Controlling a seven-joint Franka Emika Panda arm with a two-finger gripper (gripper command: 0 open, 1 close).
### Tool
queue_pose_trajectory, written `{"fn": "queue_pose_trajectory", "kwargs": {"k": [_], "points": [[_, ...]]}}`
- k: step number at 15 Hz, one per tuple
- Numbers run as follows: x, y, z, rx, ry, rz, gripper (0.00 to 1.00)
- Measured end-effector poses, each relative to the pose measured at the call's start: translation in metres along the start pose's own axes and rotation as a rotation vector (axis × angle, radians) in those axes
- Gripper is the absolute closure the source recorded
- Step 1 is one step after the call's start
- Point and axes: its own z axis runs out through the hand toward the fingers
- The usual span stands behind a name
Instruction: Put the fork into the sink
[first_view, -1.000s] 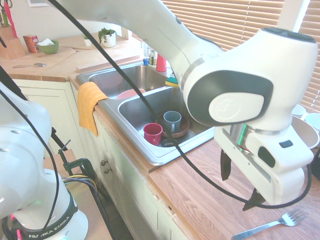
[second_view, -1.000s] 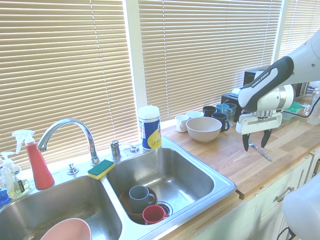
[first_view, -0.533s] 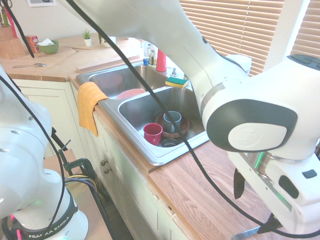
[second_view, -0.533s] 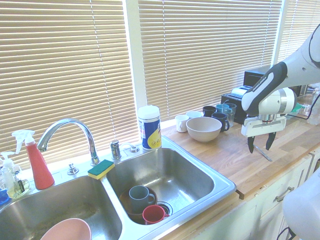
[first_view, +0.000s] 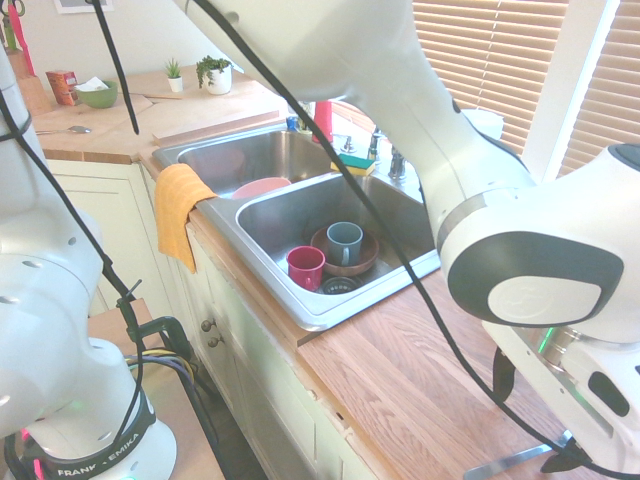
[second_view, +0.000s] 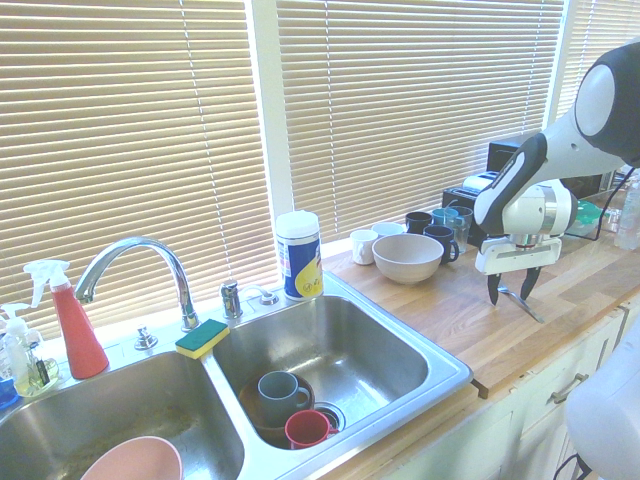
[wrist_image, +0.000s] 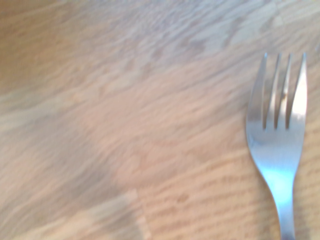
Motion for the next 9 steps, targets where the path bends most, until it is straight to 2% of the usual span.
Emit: {"fn": "queue_pose_trajectory", "kwargs": {"k": [9], "points": [[0.0074,-0.0001,0.0021,0.004,0.0,0.01,1.0]]}}
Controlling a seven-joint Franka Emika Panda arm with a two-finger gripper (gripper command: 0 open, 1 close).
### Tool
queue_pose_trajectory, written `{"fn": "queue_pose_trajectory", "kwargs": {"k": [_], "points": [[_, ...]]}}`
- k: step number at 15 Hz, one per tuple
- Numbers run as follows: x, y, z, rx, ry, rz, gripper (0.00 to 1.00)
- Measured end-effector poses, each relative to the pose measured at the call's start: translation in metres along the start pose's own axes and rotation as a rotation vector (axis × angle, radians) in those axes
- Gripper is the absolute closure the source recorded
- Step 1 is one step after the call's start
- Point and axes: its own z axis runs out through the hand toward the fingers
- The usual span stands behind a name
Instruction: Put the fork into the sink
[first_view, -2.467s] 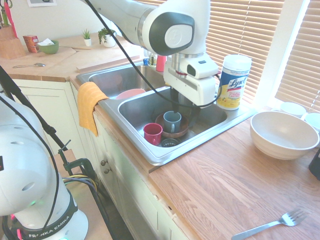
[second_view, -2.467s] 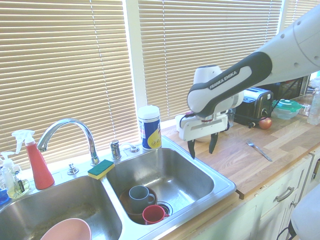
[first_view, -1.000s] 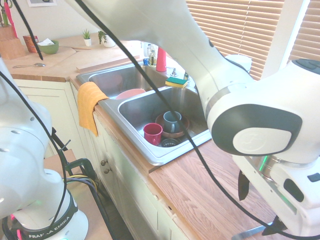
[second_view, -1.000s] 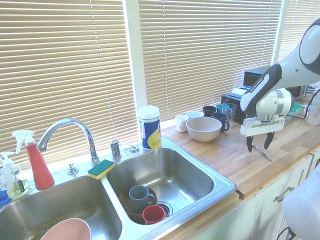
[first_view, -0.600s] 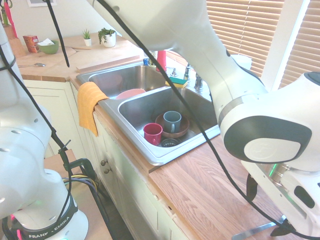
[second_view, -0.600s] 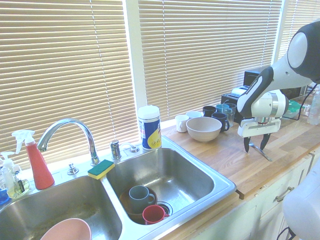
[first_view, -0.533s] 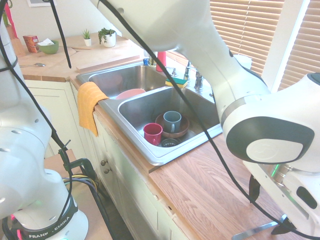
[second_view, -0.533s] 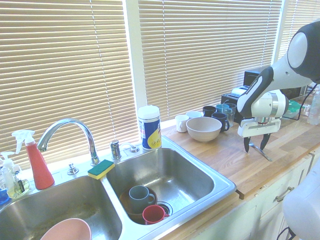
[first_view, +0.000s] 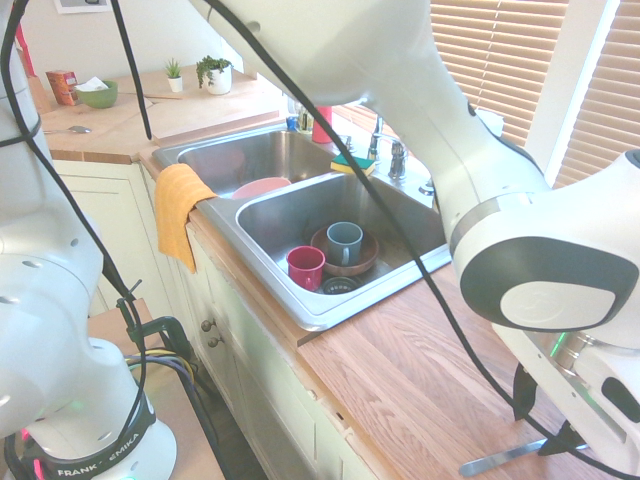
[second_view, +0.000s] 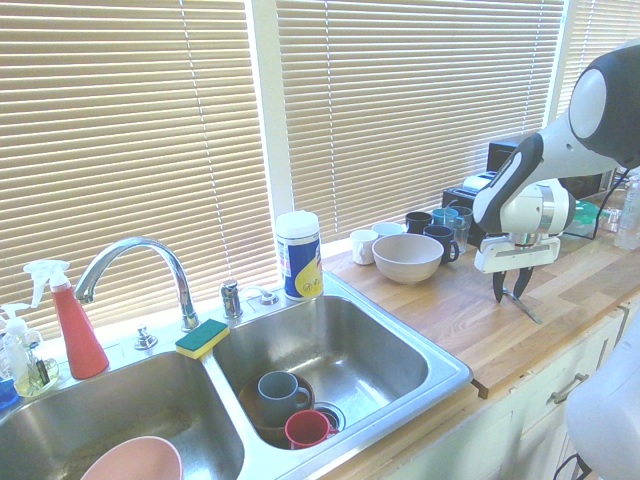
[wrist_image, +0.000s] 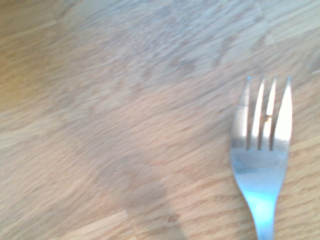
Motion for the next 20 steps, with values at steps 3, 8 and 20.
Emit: {"fn": "queue_pose_trajectory", "kwargs": {"k": [3,8,20], "points": [[0.0,0.001,0.0,0.0,0.0,0.002,1.0],[-0.001,-0.002,0.0,0.006,-0.002,0.004,1.0],[-0.074,-0.063,-0.154,0.093,0.032,-0.089,1.0]]}}
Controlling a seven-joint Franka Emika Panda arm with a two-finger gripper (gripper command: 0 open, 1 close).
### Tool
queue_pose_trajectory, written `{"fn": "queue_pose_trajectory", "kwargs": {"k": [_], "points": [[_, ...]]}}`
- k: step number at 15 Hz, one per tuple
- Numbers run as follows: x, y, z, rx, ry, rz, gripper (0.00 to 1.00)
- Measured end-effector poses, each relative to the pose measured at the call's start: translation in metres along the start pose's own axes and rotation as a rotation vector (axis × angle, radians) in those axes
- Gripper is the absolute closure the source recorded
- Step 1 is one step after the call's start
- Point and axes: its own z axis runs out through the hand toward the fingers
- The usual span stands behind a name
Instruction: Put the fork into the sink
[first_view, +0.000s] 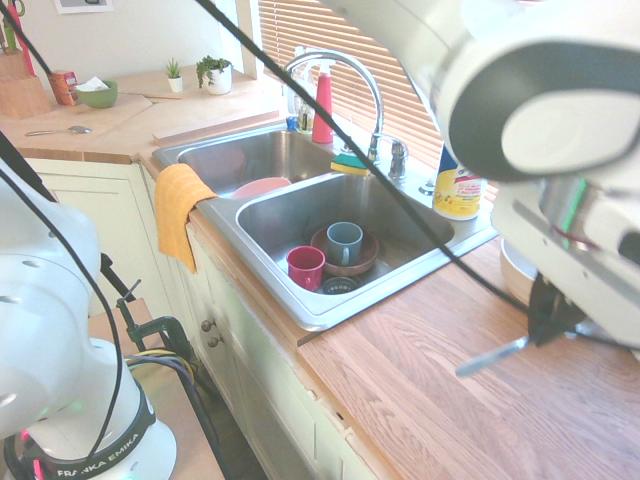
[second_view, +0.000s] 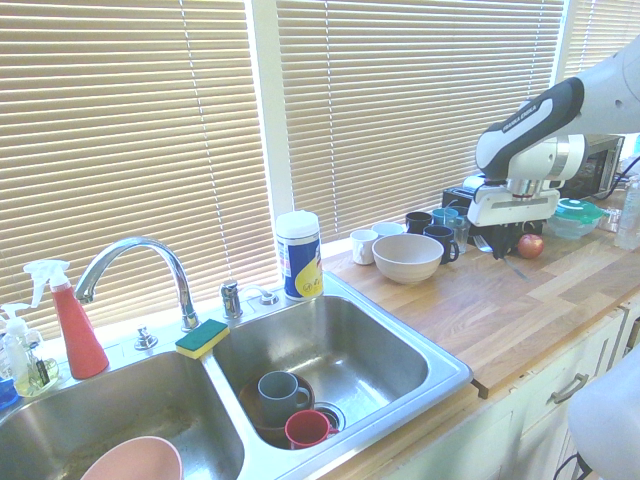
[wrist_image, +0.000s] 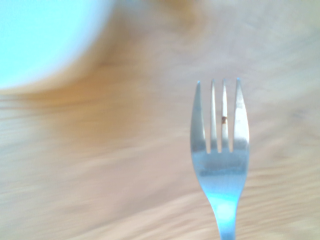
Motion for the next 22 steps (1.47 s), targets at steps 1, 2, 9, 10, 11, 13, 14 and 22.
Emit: {"fn": "queue_pose_trajectory", "kwargs": {"k": [1,2,9,10,11,13,14,22], "points": [[-0.024,-0.031,-0.007,0.005,0.002,-0.035,1.0],[-0.051,-0.064,-0.009,0.006,0.004,-0.066,1.0],[-0.2,-0.223,0.044,-0.025,0.004,-0.172,1.0],[-0.212,-0.233,0.064,-0.033,-0.006,-0.18,1.0],[-0.225,-0.241,0.083,-0.047,-0.017,-0.189,1.0],[-0.259,-0.253,0.118,-0.069,-0.036,-0.208,1.0],[-0.275,-0.256,0.135,-0.079,-0.044,-0.212,1.0],[-0.288,-0.241,0.268,-0.133,-0.09,-0.242,1.0]]}}
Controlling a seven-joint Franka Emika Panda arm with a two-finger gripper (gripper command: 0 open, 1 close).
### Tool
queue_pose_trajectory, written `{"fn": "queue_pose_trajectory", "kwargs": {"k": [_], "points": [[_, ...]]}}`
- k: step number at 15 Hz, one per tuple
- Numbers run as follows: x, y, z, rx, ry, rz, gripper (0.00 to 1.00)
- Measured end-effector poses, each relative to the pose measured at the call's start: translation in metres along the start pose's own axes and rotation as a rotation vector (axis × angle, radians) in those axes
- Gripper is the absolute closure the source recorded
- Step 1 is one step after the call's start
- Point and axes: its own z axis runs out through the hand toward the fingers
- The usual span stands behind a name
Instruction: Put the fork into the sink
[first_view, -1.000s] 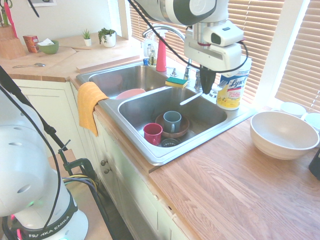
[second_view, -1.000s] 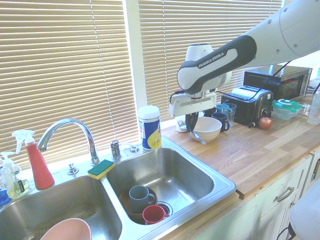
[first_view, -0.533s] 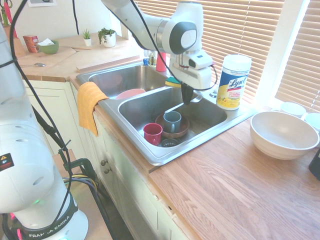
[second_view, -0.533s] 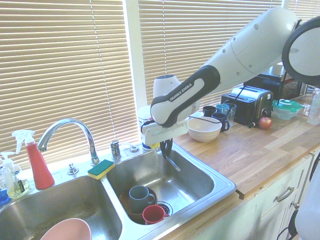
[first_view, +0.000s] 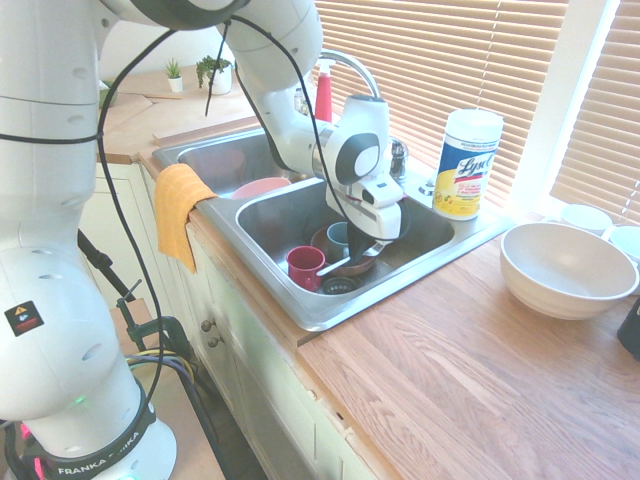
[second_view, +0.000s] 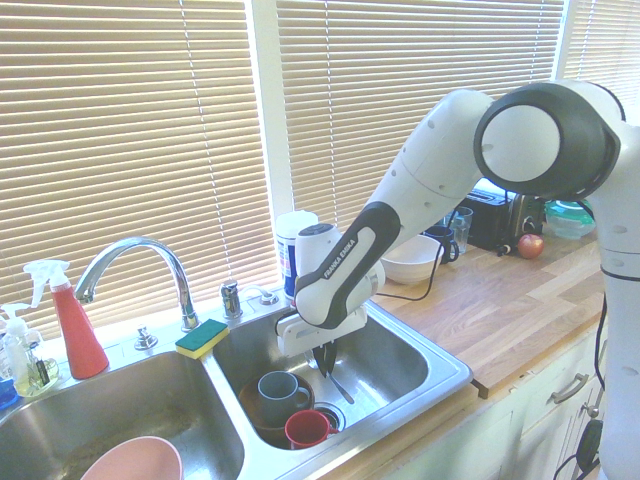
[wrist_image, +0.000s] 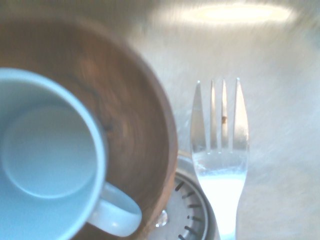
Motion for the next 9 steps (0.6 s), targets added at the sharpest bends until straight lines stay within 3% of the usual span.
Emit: {"fn": "queue_pose_trajectory", "kwargs": {"k": [3,4,9], "points": [[-0.004,0.001,0.033,-0.007,-0.019,-0.007,1.0],[-0.004,0.002,0.041,-0.008,-0.023,-0.004,0.0],[0.006,-0.002,0.054,-0.001,-0.03,0.005,0.0]]}}
